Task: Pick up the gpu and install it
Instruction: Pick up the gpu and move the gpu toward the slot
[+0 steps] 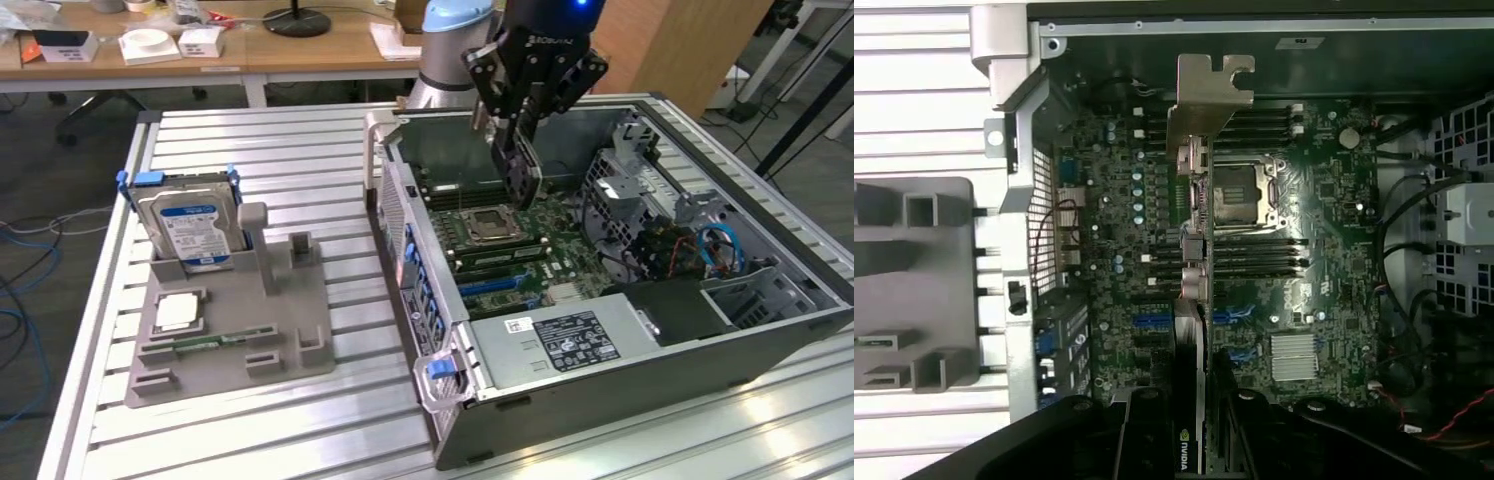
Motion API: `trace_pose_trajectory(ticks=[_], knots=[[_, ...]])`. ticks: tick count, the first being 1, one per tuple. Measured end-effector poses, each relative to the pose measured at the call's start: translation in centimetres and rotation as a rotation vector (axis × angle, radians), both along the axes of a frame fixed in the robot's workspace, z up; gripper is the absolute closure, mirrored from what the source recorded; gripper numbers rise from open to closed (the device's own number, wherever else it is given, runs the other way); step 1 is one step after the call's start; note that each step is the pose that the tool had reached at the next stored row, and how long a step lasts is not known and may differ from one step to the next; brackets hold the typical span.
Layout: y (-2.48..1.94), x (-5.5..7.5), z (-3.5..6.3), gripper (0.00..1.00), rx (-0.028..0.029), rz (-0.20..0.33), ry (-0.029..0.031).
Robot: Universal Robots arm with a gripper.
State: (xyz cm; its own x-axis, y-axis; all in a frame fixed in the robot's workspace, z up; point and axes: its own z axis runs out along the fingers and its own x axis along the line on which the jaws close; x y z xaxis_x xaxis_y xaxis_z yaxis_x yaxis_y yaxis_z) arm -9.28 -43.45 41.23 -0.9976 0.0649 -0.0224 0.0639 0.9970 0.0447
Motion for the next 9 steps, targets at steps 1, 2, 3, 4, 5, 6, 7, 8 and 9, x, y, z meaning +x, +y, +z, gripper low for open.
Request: trace_pose_trajectory(ticks=[1, 2, 3, 4, 5, 6, 7, 8, 9], knots=[[0.0, 0.2, 0.0, 0.74, -0.0001, 0.0, 0.0001], [0.0, 0.4, 0.01, 0.74, -0.0001, 0.0, 0.0001], [0.0, 0.6, 0.0, 0.74, 0.0, 0.0, 0.0], [0.0, 0.9, 0.0, 0.74, -0.0001, 0.0, 0.0], [0.0, 1.1, 0.0, 0.74, -0.0001, 0.0, 0.0], [0.0, 1.3, 0.0, 0.74, 0.0, 0.0, 0.0], [0.0, 1.5, 0.0, 0.74, -0.0001, 0.0, 0.0], [0.0, 1.7, 0.0, 0.74, -0.0001, 0.0, 0.0], [0.0, 1.9, 0.0, 0.74, -0.0001, 0.0, 0.0]])
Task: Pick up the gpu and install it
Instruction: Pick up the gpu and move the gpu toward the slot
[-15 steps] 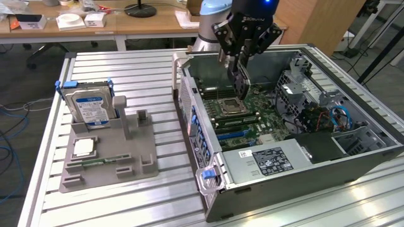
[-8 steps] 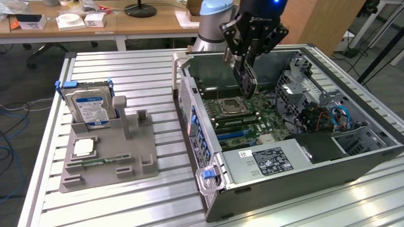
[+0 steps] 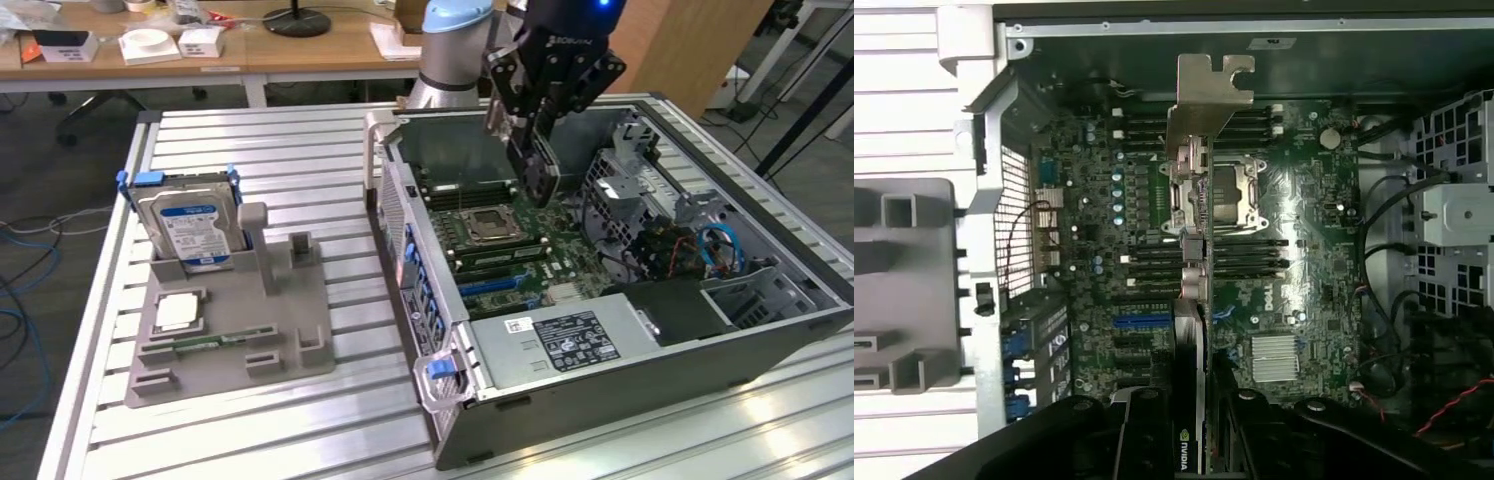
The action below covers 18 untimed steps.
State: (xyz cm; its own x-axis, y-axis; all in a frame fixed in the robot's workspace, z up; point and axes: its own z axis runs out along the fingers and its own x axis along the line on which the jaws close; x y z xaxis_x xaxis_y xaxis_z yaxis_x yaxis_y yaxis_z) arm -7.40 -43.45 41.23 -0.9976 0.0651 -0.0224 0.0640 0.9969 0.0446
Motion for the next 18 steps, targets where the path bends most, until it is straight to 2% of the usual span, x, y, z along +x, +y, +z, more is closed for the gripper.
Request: trace_pose_trajectory(ticks=[18], knots=[[0.0, 3.6, 0.0, 0.74, 0.0, 0.0, 0.0]])
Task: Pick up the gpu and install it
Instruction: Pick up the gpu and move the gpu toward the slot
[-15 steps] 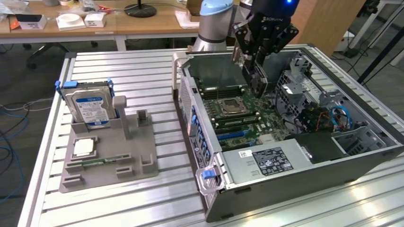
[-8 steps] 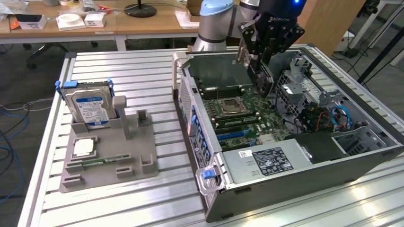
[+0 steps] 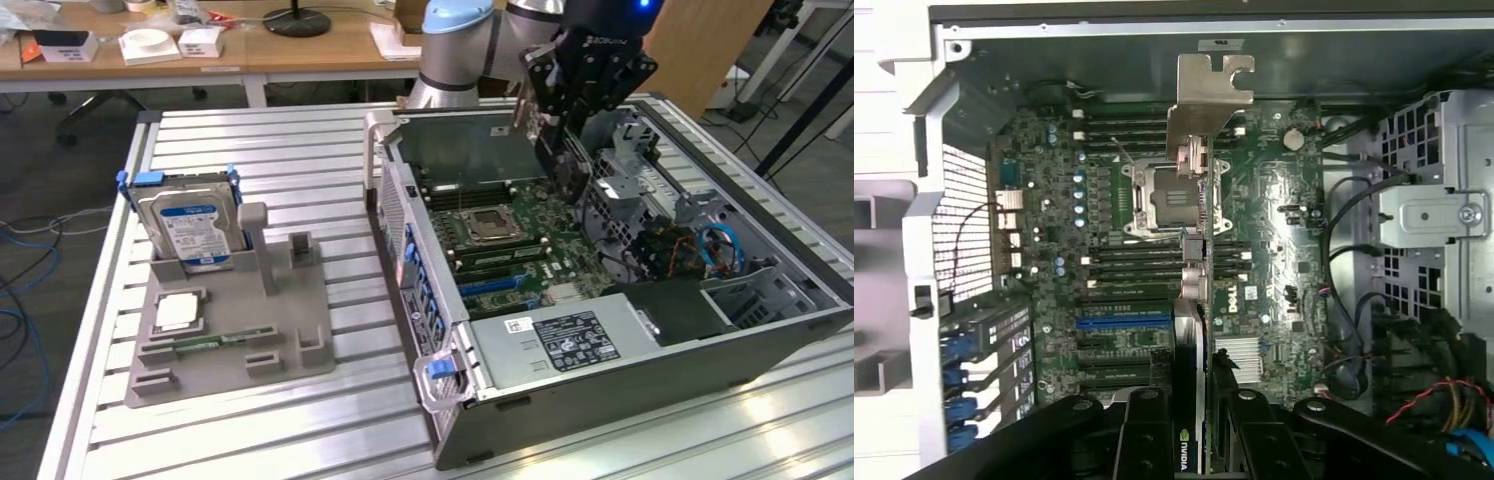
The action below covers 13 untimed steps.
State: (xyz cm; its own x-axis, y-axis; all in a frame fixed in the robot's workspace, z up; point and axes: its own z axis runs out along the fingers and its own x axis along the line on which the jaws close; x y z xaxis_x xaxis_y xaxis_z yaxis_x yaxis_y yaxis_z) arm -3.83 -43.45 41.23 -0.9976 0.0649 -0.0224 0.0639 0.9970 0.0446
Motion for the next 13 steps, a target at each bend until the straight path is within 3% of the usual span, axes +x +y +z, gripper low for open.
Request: trace_pose_trajectory(ticks=[7, 13], knots=[[0.0, 1.2, 0.0, 0.74, 0.0001, 0.0, 0.0], [0.0, 1.3, 0.0, 0.74, 0.0, 0.0, 0.0]])
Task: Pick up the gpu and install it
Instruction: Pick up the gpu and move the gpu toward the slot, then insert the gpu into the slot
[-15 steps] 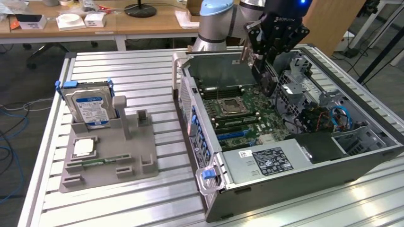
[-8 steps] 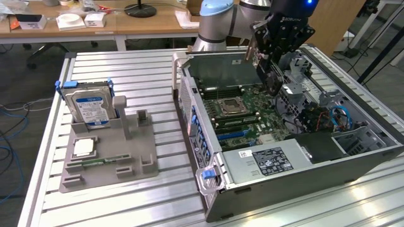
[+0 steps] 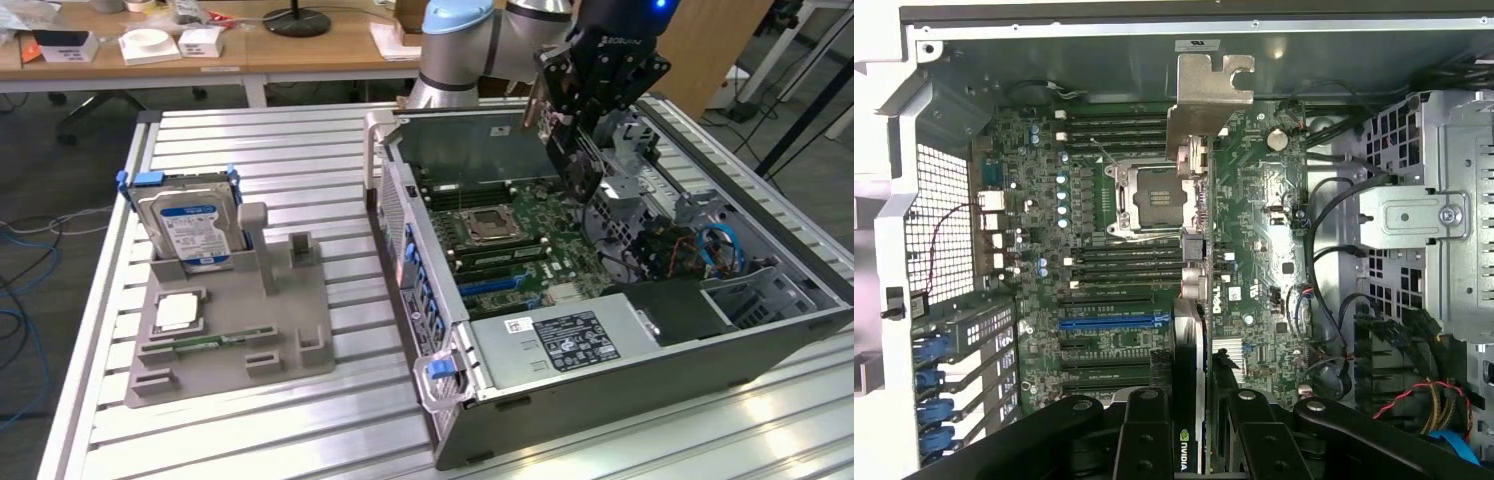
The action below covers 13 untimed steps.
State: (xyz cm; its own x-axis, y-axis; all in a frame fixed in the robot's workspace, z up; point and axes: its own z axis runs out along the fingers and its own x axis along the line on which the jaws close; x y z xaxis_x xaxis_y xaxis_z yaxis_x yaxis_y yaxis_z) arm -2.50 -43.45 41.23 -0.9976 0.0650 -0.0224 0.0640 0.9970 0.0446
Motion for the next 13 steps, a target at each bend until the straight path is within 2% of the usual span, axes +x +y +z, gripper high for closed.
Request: trace_pose_trajectory(ticks=[13], knots=[[0.0, 0.01, -0.01, 0.74, 0.0, 0.006, 0.0]])
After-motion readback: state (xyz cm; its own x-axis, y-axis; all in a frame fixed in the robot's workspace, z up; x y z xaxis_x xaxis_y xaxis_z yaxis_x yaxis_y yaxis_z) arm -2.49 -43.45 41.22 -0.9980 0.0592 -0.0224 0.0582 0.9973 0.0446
